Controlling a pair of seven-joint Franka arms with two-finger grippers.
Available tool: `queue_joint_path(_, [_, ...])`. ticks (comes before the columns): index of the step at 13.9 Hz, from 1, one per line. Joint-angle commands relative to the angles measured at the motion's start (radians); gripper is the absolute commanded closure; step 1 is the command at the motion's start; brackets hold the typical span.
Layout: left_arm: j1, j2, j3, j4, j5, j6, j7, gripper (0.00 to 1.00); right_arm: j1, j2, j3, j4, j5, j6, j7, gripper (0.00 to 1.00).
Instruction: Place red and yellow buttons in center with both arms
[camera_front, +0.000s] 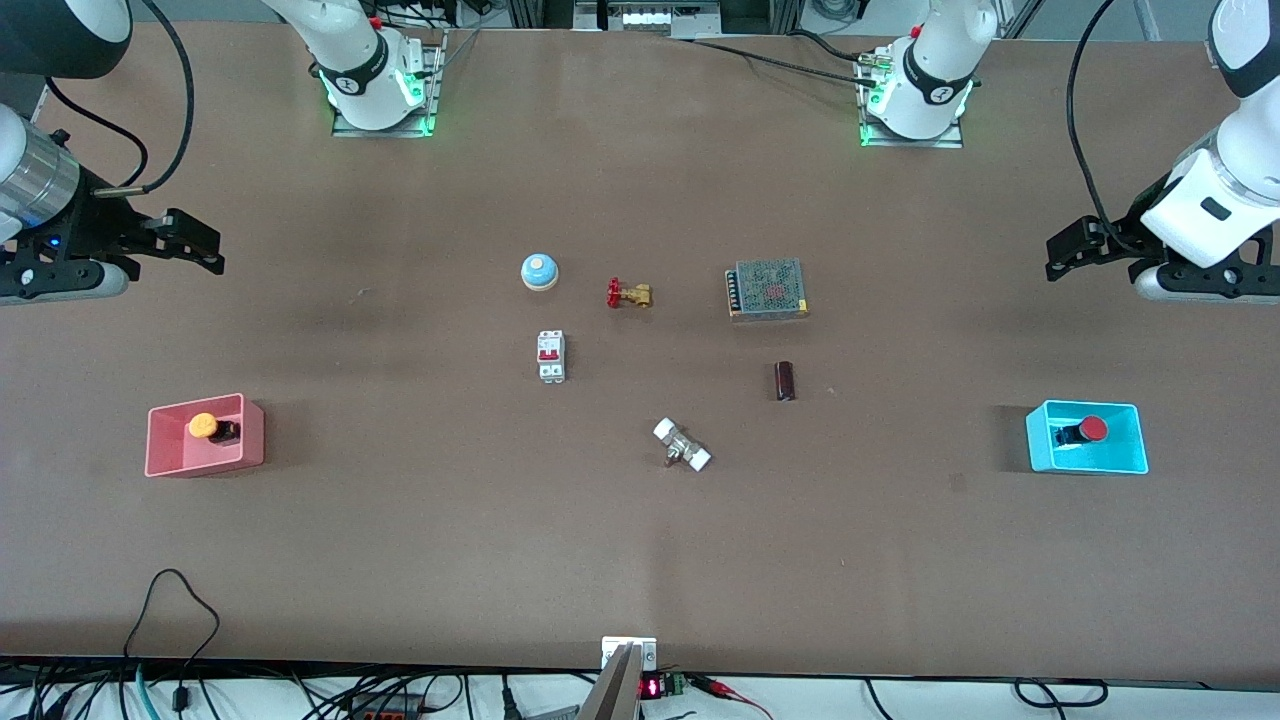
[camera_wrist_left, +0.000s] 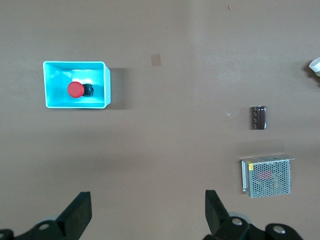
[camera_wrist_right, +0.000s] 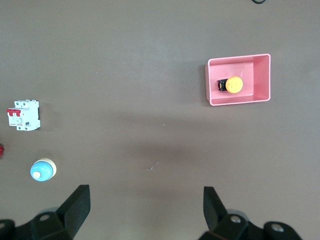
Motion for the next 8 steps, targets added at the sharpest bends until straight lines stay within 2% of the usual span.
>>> queue_joint_path(1, [0.000,0.004,-0.010,0.019,0.016,-0.024,-0.007,0.00,0.007,0.002,-0.007,0.011,-0.004,-0.001,0.005,0.00])
queue_joint_path(5, [0.000,0.004,-0.009,0.019,0.016,-0.036,-0.009,0.00,0.006,0.011,-0.007,0.004,-0.012,0.006,0.008,0.00])
queue_joint_path(8, [0.000,0.007,-0.009,0.025,0.016,-0.036,-0.007,0.00,-0.028,0.065,-0.005,-0.001,-0.012,0.019,0.003,0.00])
